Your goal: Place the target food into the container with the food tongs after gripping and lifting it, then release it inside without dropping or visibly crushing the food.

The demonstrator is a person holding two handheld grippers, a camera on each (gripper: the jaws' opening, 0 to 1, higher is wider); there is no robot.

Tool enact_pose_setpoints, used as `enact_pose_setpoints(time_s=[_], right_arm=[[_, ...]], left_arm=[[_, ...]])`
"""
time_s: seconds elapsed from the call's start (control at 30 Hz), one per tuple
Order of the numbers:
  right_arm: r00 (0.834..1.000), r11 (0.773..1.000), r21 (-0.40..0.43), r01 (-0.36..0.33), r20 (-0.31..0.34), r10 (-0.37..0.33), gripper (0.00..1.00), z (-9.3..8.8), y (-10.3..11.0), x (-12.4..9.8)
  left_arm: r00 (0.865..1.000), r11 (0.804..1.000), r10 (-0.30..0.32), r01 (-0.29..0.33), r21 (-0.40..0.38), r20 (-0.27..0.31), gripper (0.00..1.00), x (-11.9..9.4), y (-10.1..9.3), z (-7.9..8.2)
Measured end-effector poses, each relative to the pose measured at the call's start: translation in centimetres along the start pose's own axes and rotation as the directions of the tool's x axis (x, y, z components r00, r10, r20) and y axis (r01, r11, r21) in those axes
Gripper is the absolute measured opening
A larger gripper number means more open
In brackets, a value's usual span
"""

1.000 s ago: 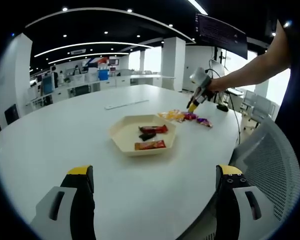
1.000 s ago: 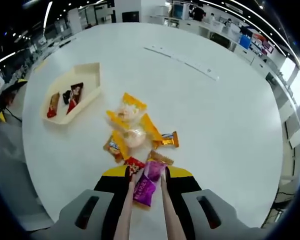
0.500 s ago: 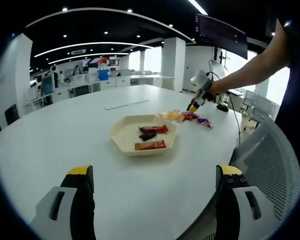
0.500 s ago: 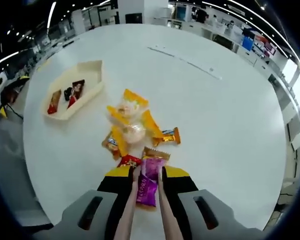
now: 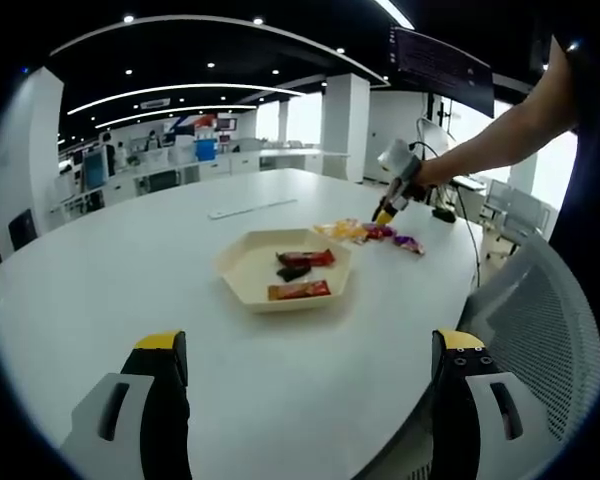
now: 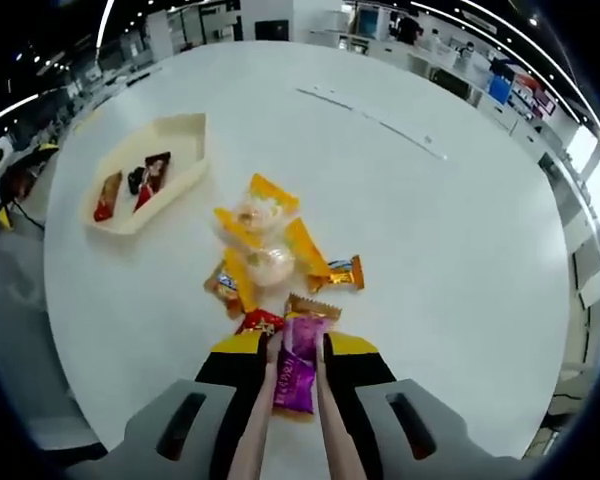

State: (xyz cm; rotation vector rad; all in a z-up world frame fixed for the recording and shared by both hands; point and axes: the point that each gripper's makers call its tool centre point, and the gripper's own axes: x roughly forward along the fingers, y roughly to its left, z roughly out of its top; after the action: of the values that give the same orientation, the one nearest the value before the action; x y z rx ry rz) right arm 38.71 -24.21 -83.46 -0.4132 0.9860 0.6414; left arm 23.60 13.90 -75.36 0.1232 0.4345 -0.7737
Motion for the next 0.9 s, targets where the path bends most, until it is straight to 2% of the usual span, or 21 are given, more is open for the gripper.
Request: enact_pose_setpoints(time_s=[0.2,0.53,0.63,0.7,0.73,0.9], right_arm=[[1.0,1.0,-0.014,0.016,-0.02,-0.016,0.22,0.1,0.2,0.1],[1.0,1.0,0.008,0.025,-0.003,-0.025,0.22,0.1,0.0,0.0],[0.999,0.999,0.05,0.016,0.032,-0.017,0.21,0.0,-0.5,-0.2],[0.998,0.989,0.146,-0.003,0.058,-0.006,0.21,0.1,-0.7,-0.4],[0.999,0.994,0.113,0.005,0.053,-0.011,0.21,-0.1,-0.9,-0.5],[0.999,0.996,0.092,0.007,0.043,-0.011,0.21,0.1,-0.1,-0.4]], left_arm=[[1.0,1.0,-0.002,0.002,0.006,-0.003,0.99,0.0,-0.1,0.0],[1.0,1.0,-0.001,0.001,0.017,-0.011,0.99,0.1,-0.1,-0.2],[1.0,1.0,0.0,0.001,0.018,-0.013,0.99,0.1,-0.1,-0.2],[1.0,1.0,0.0,0.0,0.021,-0.014,0.99,0.1,-0.1,-0.2],[1.0,1.0,0.002,-0.002,0.024,-0.012,0.99,0.1,-0.1,-0.2],[1.0,0.999,0.02,-0.02,0.026,0.003,0.99,-0.1,0.2,0.2]])
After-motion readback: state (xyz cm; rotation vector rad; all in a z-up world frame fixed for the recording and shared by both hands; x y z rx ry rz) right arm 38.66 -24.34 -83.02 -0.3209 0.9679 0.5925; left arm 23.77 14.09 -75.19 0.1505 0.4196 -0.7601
